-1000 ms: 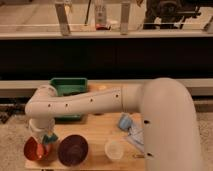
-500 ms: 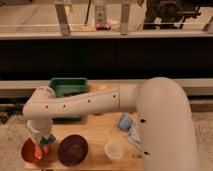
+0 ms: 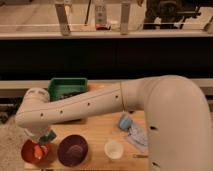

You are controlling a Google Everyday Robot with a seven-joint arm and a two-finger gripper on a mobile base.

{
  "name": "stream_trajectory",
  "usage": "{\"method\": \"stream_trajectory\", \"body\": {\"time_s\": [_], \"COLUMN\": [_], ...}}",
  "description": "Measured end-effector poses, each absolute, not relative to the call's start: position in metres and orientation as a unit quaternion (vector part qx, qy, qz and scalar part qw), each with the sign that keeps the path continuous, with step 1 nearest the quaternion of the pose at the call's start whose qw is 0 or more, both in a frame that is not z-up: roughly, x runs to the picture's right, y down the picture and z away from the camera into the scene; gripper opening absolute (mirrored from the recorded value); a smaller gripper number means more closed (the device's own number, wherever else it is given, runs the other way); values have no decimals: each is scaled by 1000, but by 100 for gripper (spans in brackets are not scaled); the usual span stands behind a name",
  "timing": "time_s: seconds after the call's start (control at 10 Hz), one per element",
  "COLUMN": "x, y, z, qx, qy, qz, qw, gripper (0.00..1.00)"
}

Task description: Place sponge in red bowl

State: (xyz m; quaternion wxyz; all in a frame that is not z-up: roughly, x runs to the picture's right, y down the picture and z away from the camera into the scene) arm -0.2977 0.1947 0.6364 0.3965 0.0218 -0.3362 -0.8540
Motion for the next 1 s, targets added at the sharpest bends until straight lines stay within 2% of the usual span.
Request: {"method": "stream_trajectory", "body": {"time_s": [0.3,1.0], "x": [-295,-295], "y": [186,186], "z": [627,627], "qx": [37,37], "qy": [-292,-292], "qz": [-868,-868], "qw": [399,400], "gripper": [0,0]}}
